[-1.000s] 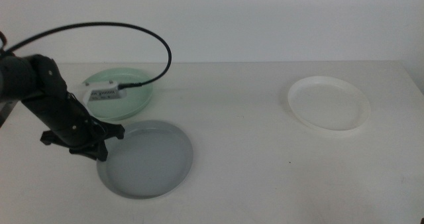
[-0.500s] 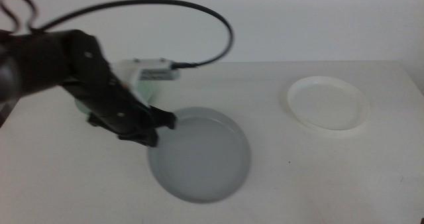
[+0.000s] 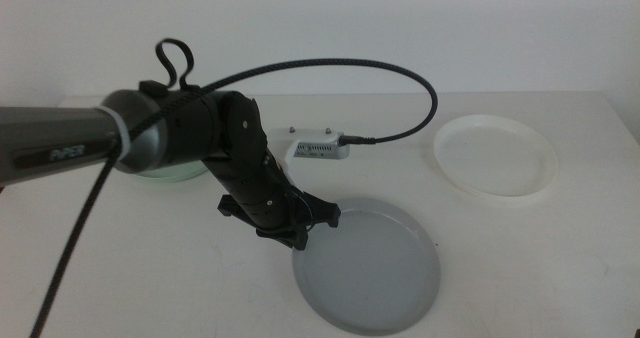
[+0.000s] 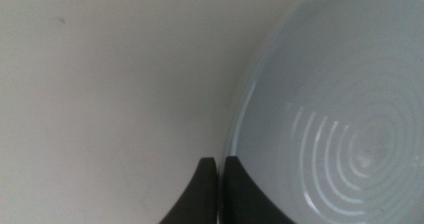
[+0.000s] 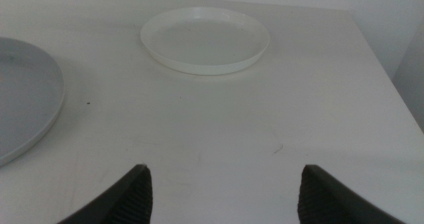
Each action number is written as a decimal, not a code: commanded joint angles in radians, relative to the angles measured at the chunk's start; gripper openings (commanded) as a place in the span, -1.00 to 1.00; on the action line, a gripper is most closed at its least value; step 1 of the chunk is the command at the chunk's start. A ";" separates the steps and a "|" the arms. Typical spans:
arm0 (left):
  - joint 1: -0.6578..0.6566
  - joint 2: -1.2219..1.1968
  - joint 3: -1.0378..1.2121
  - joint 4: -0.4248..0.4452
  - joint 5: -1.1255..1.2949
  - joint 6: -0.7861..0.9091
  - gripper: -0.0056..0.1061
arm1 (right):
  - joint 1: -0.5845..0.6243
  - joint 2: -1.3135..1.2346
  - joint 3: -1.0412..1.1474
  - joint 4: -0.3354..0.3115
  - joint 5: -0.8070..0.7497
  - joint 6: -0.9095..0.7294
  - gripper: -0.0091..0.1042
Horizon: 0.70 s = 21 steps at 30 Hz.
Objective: Stack the three bowls on top of each other.
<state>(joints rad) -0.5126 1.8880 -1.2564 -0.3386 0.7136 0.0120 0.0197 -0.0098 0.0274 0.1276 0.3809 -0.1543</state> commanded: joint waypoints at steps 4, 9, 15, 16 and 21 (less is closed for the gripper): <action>-0.005 -0.032 -0.034 -0.021 -0.077 -0.012 -0.66 | -0.007 -0.027 -0.005 -0.007 -0.061 -0.013 0.15; 0.008 -0.064 -0.069 0.021 -0.050 0.012 0.41 | -0.007 -0.027 -0.005 -0.007 -0.061 -0.013 0.15; 0.118 -0.141 -0.184 0.090 0.087 -0.001 0.98 | -0.007 -0.027 -0.005 -0.007 -0.061 -0.013 0.15; 0.143 -0.155 -0.205 0.122 0.098 -0.012 0.98 | -0.007 -0.027 -0.005 -0.007 -0.061 -0.013 0.15; 0.265 -0.185 -0.291 0.254 0.117 -0.070 0.98 | -0.007 -0.027 -0.005 -0.007 -0.061 -0.013 0.15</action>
<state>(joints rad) -0.2794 1.7570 -1.4963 -0.1176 0.8500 -0.0292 0.0197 -0.0098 0.0274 0.1276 0.3809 -0.1543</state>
